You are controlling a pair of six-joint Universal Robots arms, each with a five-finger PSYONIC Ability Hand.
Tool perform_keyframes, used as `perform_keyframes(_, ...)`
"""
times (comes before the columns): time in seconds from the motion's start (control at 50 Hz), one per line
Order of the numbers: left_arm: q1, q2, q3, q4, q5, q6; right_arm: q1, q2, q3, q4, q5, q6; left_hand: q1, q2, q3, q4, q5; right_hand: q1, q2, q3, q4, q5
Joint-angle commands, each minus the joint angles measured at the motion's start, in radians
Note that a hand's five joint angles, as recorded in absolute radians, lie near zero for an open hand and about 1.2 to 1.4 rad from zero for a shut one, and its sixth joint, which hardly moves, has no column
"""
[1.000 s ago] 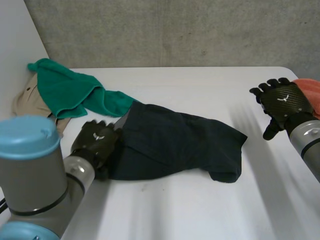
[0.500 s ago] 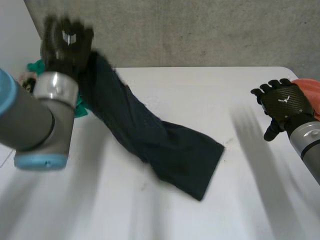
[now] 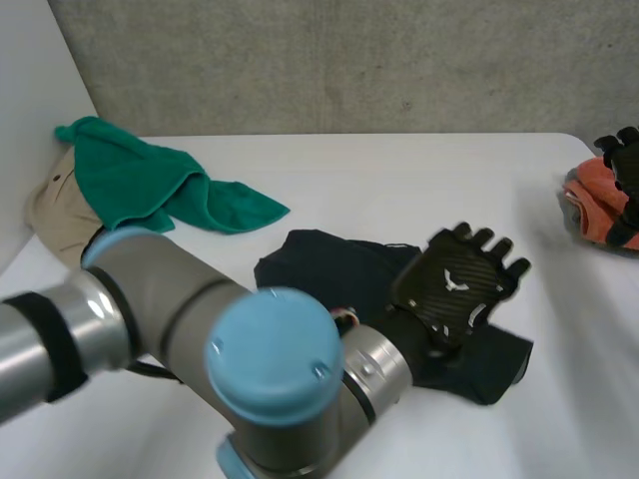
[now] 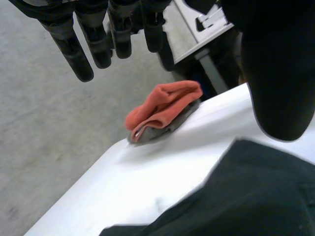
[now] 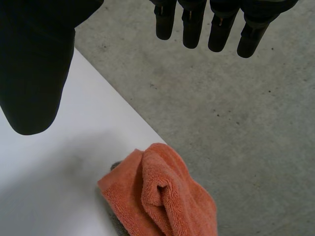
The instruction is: Fold the laundry.
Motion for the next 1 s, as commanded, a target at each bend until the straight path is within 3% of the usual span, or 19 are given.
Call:
perform_keyframes(0.02,0.229,0.203,-0.010,-0.064,-0.012,-0.002,0.092,0.012,-0.042,0.114,-0.002,0.015,0.001,-0.013,-0.008,-0.003,0.007,-0.048,-0.033,-0.031,-0.035,-0.046)
perform_keyframes(0.18,0.427,0.214,0.001,-0.198,0.000,0.004,0.238,0.039,-0.204,0.499,-0.014,0.245,0.019,0.004,0.010,0.014,0.024,-0.048,-0.033,-0.031,-0.035,-0.046)
perform_keyframes(0.26,0.512,0.104,0.034,-0.326,0.008,0.008,0.260,0.162,-0.250,0.638,-0.015,0.314,0.022,0.007,0.013,0.017,0.027,-0.048,-0.033,-0.031,-0.035,-0.046)
perform_keyframes(0.4,0.575,-0.116,0.129,-0.460,0.069,0.008,0.326,0.280,-0.259,0.584,-0.003,0.320,0.028,0.013,0.019,0.023,0.033,-0.048,-0.033,-0.031,-0.035,-0.046)
perform_keyframes(0.52,0.575,-0.172,0.159,-0.508,0.149,0.007,0.349,0.375,-0.257,0.469,0.001,0.317,0.139,0.124,0.130,0.134,0.144,0.111,0.127,0.128,0.125,0.114)
perform_keyframes(0.58,0.565,-0.174,0.159,-0.525,0.158,0.007,0.355,0.408,-0.259,0.420,0.003,0.296,0.391,0.376,0.382,0.386,0.396,0.343,0.358,0.360,0.356,0.346)
perform_keyframes(0.6,0.564,-0.172,0.159,-0.526,0.157,0.007,0.362,0.423,-0.263,0.409,0.003,0.269,0.549,0.534,0.540,0.544,0.554,0.628,0.644,0.645,0.642,0.631)
perform_keyframes(0.62,0.562,-0.169,0.165,-0.526,0.154,0.007,0.367,0.431,-0.268,0.402,0.003,0.253,1.108,1.094,1.099,1.104,1.114,0.782,0.798,0.799,0.796,0.785)
perform_keyframes(0.68,0.552,-0.168,0.189,-0.522,0.152,0.008,0.391,0.454,-0.317,0.386,0.011,0.192,1.143,1.128,1.134,1.138,1.148,1.172,1.187,1.189,1.186,1.175)
perform_keyframes(0.72,0.542,-0.165,0.227,-0.515,0.149,0.008,0.402,0.460,-0.364,0.382,0.030,0.172,1.143,1.128,1.134,1.138,1.148,1.173,1.189,1.190,1.187,1.176)
perform_keyframes(0.8,0.522,-0.161,0.410,-0.427,0.056,0.007,0.408,0.451,-0.521,0.307,0.119,0.147,1.143,1.128,1.134,1.138,1.148,1.173,1.189,1.190,1.187,1.176)
perform_keyframes(0.82,0.512,-0.158,0.480,-0.357,-0.002,0.007,0.408,0.438,-0.590,0.232,0.145,0.138,1.143,1.128,1.134,1.138,1.148,1.173,1.189,1.190,1.187,1.176)
perform_keyframes(0.88,0.484,-0.146,0.559,-0.200,-0.067,0.005,0.410,0.406,-0.654,0.095,0.156,0.120,1.143,1.128,1.134,1.138,1.148,1.173,1.189,1.190,1.187,1.176)
perform_keyframes(0.9,0.466,-0.119,0.586,-0.076,-0.093,0.004,0.410,0.368,-0.674,-0.036,0.153,0.097,1.143,1.128,1.134,1.138,1.148,1.173,1.189,1.190,1.187,1.176)
perform_keyframes(1.0,0.460,-0.001,0.564,0.239,-0.126,0.002,0.404,0.285,-0.675,-0.389,0.153,0.041,1.143,1.128,1.134,1.138,1.148,1.173,1.189,1.190,1.187,1.176)
